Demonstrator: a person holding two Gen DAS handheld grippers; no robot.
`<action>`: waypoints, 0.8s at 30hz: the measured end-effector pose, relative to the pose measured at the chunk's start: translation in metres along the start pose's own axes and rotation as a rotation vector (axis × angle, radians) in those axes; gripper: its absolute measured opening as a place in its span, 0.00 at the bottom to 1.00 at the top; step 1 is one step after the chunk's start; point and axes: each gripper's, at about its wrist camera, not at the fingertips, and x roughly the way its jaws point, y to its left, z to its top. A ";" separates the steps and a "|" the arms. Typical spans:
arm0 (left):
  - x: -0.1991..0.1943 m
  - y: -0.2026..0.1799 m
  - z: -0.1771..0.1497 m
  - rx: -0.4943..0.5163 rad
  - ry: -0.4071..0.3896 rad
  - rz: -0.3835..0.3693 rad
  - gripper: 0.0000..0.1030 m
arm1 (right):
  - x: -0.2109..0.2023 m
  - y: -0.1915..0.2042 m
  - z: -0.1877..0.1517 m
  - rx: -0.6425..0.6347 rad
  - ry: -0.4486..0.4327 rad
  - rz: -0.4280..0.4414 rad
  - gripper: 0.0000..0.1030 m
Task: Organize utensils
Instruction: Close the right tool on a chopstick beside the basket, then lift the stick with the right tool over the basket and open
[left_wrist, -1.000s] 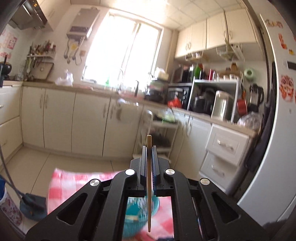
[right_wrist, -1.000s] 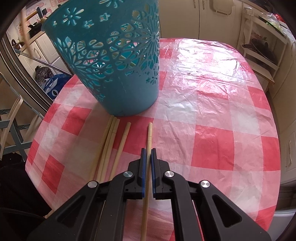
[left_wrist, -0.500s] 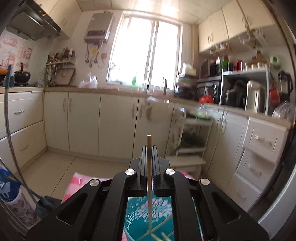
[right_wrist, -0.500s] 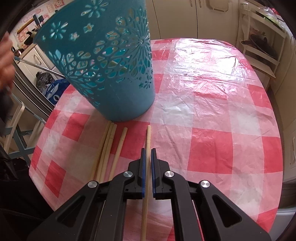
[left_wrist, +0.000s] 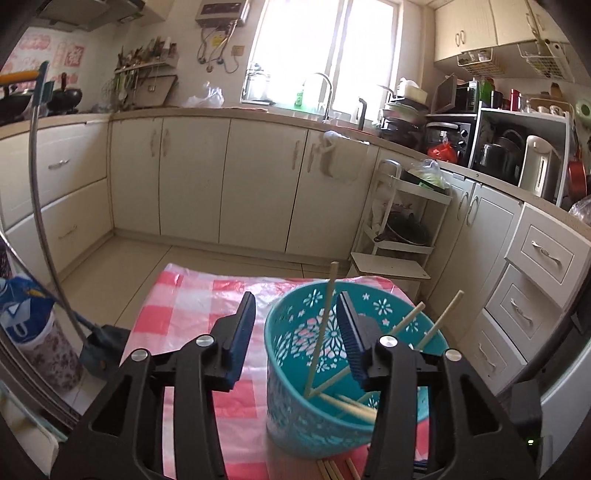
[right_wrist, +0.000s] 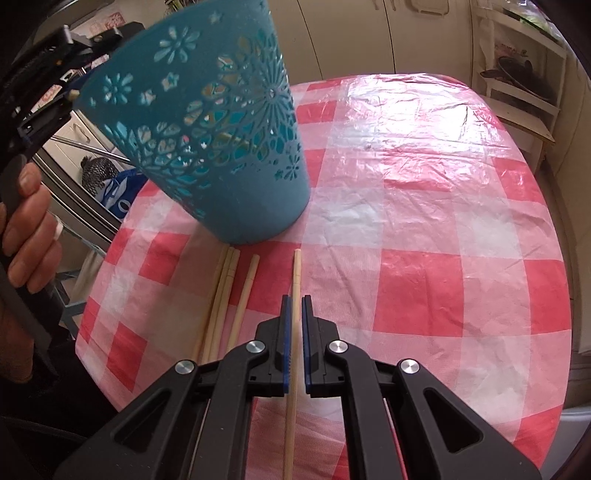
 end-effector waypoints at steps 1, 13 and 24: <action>-0.001 0.001 -0.002 -0.011 0.010 -0.005 0.43 | 0.001 0.001 0.000 -0.002 0.001 -0.007 0.08; -0.024 0.006 -0.037 -0.065 0.064 -0.043 0.48 | 0.019 0.023 0.004 -0.084 -0.004 -0.096 0.06; -0.043 0.008 -0.032 -0.055 -0.031 0.016 0.54 | -0.082 -0.009 0.017 0.163 -0.464 0.135 0.05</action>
